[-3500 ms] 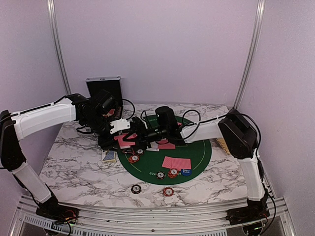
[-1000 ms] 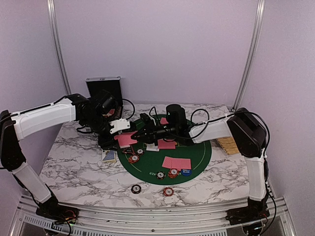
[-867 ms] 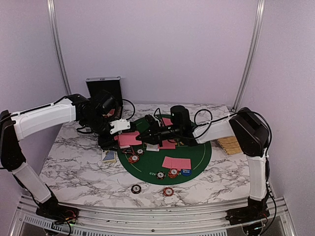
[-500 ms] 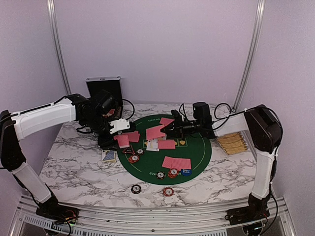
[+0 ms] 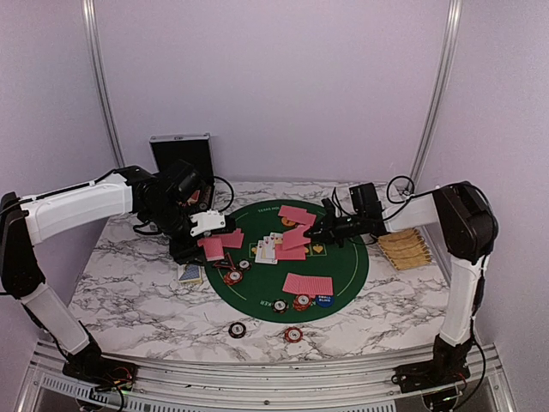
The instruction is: Distribute texas hold em gaming equipment
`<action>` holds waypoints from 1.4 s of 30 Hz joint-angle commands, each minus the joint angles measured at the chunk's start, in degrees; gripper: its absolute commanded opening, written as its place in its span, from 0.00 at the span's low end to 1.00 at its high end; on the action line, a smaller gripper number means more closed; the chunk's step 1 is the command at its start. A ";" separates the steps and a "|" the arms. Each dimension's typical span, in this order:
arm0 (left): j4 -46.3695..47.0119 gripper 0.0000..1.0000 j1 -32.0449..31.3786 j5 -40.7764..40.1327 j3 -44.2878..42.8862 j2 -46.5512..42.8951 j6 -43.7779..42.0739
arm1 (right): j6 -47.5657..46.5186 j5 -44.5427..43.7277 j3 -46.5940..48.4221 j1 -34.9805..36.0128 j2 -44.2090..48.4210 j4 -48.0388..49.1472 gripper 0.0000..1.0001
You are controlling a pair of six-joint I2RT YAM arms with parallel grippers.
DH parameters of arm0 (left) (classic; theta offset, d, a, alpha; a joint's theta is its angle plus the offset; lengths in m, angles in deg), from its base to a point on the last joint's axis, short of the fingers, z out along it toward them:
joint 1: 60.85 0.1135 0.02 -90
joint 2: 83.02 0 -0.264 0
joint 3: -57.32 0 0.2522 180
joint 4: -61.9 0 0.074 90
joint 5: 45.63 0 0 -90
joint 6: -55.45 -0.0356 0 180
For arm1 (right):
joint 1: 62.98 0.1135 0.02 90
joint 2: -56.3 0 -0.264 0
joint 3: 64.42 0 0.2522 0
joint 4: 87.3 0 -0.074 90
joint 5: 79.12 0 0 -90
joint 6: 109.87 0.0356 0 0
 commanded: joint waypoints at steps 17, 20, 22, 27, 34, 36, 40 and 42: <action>-0.79 0.00 0.39 0.32 0.75 -2.01 0.12 | -5.30 -9.62 -0.61 2.77 -3.02 -4.47 0.00; -0.71 0.00 0.45 0.28 0.80 -2.04 0.31 | -6.88 -12.03 -0.10 3.25 -2.76 -6.64 0.00; -0.65 0.00 0.60 0.20 0.86 -1.95 0.62 | -7.65 -13.44 -0.20 3.62 -2.44 -7.08 0.00; 0.32 0.00 1.20 -0.27 2.12 -2.02 2.36 | -8.83 -16.16 -0.68 4.31 -2.04 -10.20 0.06; 2.77 0.00 3.12 -1.52 5.04 -3.97 4.77 | -10.83 -21.85 -0.66 5.59 -0.61 -13.35 0.27; 3.42 0.00 3.89 -2.15 6.27 -4.49 5.50 | -11.24 -23.45 -0.69 5.76 0.63 -14.16 0.32; 5.26 0.00 6.07 -3.16 9.59 -5.63 6.79 | -12.05 -26.53 -0.73 5.96 3.28 -16.71 0.41; 6.50 0.00 7.41 -4.11 11.50 -5.98 7.54 | -12.52 -28.22 -0.64 6.04 4.65 -18.32 0.45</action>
